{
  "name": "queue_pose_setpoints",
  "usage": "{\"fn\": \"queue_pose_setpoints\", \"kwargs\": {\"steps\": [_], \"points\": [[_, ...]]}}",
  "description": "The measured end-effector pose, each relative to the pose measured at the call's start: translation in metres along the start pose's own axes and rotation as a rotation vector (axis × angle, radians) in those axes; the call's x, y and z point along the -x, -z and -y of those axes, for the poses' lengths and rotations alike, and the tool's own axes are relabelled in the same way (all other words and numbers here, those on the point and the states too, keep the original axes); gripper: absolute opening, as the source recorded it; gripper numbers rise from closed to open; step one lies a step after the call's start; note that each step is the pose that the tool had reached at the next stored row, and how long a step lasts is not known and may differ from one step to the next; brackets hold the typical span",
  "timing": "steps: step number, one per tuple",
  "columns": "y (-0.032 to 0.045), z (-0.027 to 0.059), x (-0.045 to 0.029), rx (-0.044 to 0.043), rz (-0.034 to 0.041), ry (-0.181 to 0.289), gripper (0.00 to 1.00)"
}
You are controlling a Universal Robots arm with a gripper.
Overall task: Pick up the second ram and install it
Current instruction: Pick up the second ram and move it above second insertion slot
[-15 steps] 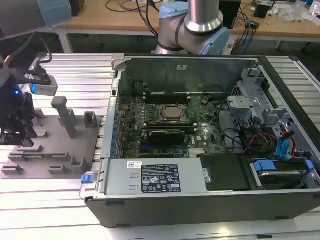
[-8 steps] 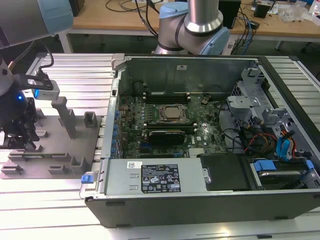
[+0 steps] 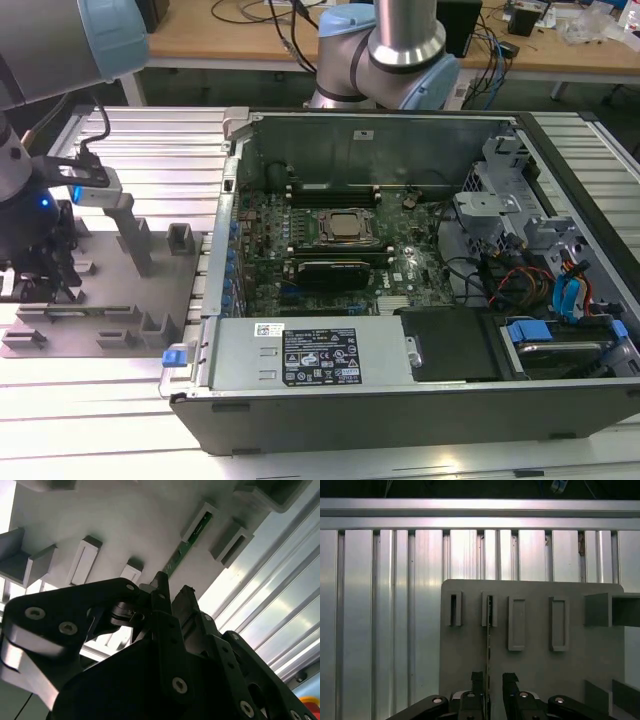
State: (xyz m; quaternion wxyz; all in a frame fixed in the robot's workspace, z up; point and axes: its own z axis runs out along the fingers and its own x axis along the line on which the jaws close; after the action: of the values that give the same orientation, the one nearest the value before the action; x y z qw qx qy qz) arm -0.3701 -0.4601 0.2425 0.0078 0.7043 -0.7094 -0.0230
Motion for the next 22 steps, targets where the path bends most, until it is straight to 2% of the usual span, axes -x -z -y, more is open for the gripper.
{"fn": "queue_pose_setpoints", "kwargs": {"steps": [7, 12, 16, 17, 18, 20, 22], "points": [[-0.009, 0.0004, -0.0002, 0.0, 0.0, 0.0, 0.28], [-0.0223, 0.0008, -0.0007, 0.0, 0.0, 0.0, 0.28], [-0.0329, -0.0002, -0.0058, -0.0001, 0.0017, 0.0, 0.28], [-0.0339, -0.0002, -0.0059, 0.0, 0.0044, 0.0, 0.28], [-0.0355, -0.0002, -0.006, 0.0001, 0.0119, 0.001, 0.28], [-0.0376, -0.0002, -0.006, 0.0001, 0.02, 0.001, 0.28], [-0.0394, -0.0003, -0.0062, 0.0001, 0.0229, 0.001, 0.28]]}}
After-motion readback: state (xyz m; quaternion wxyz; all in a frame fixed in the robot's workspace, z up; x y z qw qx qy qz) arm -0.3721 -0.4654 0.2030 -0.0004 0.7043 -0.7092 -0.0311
